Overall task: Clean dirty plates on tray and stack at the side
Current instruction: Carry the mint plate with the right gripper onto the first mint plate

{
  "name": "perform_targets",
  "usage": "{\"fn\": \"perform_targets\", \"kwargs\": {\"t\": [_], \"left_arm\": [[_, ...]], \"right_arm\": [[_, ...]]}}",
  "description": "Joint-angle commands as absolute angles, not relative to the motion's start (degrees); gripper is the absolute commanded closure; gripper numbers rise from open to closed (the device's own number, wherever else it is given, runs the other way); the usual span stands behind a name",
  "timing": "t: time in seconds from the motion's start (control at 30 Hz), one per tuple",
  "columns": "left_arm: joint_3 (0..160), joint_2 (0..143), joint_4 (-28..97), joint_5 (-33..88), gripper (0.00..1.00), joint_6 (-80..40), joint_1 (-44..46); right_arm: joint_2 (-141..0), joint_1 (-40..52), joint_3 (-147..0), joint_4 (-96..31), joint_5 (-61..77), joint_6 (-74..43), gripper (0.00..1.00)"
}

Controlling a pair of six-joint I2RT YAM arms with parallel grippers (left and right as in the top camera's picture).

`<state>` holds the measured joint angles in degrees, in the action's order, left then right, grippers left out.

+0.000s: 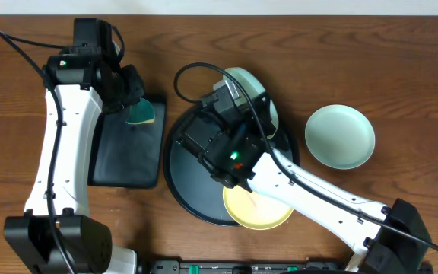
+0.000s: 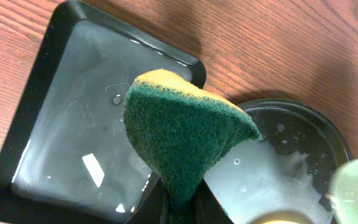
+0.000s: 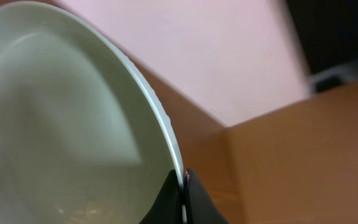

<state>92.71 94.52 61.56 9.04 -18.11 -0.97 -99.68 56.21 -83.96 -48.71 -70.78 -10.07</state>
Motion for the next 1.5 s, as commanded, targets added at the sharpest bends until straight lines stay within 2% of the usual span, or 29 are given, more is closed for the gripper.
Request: {"fn": "perform_targets", "kwargs": {"t": [0.0,0.17,0.33,0.57,0.87,1.03,1.23,1.47], "left_arm": [[93.12,94.43,61.71,8.88,0.92,-17.41,-0.99],[93.10,94.43,61.71,8.91,0.92,-17.43,-0.99],[93.08,94.43,61.71,8.91,0.92,-17.41,-0.99],[92.84,94.45,62.24,8.88,0.92,-17.41,-0.99],[92.77,94.45,62.33,8.88,0.92,-17.41,-0.99],[92.12,94.45,62.30,8.88,0.93,-17.41,-0.99],[90.83,94.45,62.11,8.86,0.92,-17.41,-0.99],[90.41,94.45,61.23,8.88,0.92,-17.41,-0.99]], "right_arm": [[-98.15,54.46,-84.66,-49.15,-55.55,-12.91,0.99],[-98.13,49.74,-84.68,-48.95,-31.05,-15.00,0.99],[-97.32,40.95,-84.71,-48.90,-11.05,-14.98,0.99],[-92.25,24.99,-84.71,-50.63,6.59,-14.98,0.99],[-89.08,3.29,-84.60,-60.23,8.25,-15.84,0.99],[-89.38,-6.70,-82.67,-63.31,4.60,-15.81,0.99],[-89.43,-13.52,-74.78,-58.76,0.64,-15.88,0.99],[-89.43,-16.67,-62.87,-46.11,0.73,-15.84,0.99]]}}
